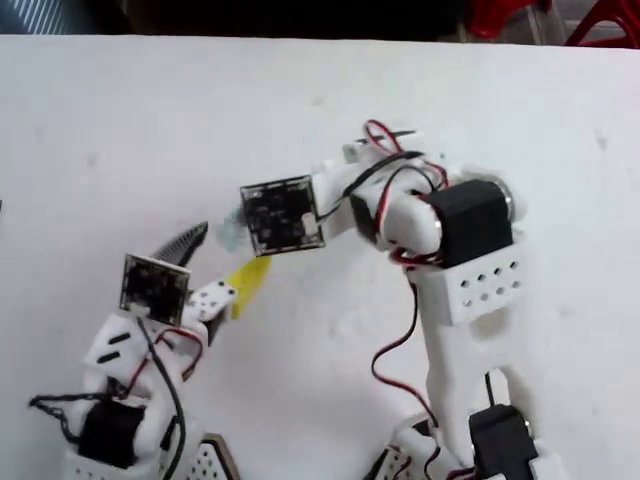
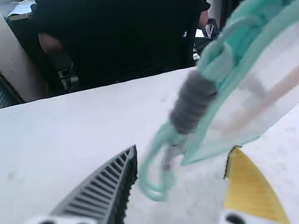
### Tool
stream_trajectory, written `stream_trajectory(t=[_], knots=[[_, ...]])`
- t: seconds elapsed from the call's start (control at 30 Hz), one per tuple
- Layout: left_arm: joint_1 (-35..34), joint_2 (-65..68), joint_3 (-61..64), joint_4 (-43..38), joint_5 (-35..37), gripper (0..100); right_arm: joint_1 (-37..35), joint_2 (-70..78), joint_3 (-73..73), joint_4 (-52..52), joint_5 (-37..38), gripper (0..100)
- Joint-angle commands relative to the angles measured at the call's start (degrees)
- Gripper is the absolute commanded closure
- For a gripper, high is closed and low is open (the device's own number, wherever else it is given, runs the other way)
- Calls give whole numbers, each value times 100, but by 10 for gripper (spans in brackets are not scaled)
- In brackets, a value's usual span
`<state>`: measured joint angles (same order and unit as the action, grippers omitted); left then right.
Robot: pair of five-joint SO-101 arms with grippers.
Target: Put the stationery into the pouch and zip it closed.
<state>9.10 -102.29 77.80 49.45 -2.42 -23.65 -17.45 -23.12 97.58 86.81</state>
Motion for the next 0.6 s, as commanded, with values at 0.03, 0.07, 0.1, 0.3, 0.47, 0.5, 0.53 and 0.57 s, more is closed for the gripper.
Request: stream_trajectory(t=[0.03,0.07,0.1,0.3,0.47,0.5,0.53,0.57], knots=[[-365,-57,-1934,1099,-422,692,277,-268,-18,101,202,981],[-497,-57,-2171,1152,-589,692,277,-277,-18,110,202,981],[-629,-57,-2295,1116,-730,692,268,-295,-26,110,202,981],[-1147,-40,-1530,-387,-1037,692,101,-725,255,110,501,981],[-1147,-31,-44,-2207,-1073,701,-382,-1323,633,110,519,981],[-1147,-31,176,-2462,-1073,716,-462,-1429,677,110,519,981],[-1138,-31,334,-2629,-1134,728,-532,-1525,703,110,519,981],[-1068,-31,440,-2673,-1257,738,-620,-1622,721,110,510,981]])
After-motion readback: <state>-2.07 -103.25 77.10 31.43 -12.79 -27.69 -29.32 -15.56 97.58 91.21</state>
